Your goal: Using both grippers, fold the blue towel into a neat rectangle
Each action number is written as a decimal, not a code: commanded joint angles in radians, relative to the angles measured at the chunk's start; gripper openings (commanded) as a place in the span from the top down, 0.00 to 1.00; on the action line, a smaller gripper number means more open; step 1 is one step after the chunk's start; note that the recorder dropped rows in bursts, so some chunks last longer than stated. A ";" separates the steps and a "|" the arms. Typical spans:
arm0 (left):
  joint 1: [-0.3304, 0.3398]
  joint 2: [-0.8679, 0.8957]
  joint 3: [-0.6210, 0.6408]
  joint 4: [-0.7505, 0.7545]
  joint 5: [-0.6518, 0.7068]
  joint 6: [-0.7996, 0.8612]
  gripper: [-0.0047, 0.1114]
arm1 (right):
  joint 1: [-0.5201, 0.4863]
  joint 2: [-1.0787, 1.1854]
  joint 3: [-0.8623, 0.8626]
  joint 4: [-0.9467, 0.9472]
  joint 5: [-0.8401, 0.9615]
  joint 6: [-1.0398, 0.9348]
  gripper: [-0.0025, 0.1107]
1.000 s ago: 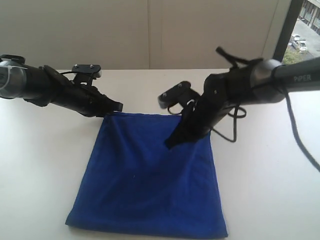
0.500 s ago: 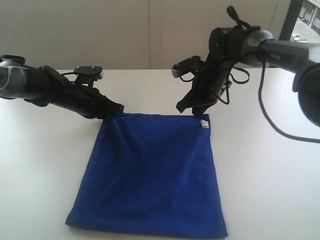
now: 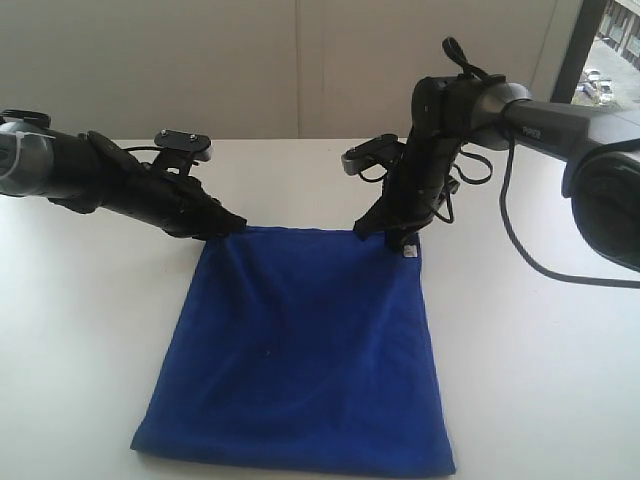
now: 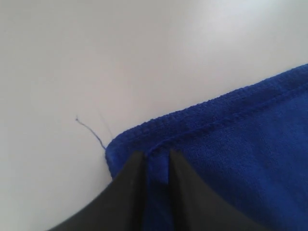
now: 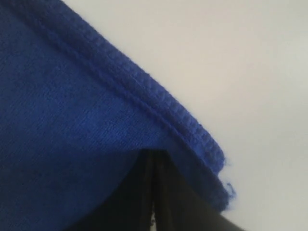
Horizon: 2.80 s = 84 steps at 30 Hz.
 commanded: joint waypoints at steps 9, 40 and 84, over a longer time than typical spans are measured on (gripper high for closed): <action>0.001 -0.011 -0.002 -0.012 -0.003 0.008 0.96 | -0.008 0.029 0.008 0.005 0.004 -0.011 0.98; 0.001 0.012 -0.002 0.132 -0.127 0.029 0.46 | -0.008 0.029 0.008 0.005 0.037 -0.018 0.98; -0.012 0.088 -0.200 0.089 0.118 -0.026 0.48 | -0.008 0.029 0.008 0.005 0.030 -0.026 0.98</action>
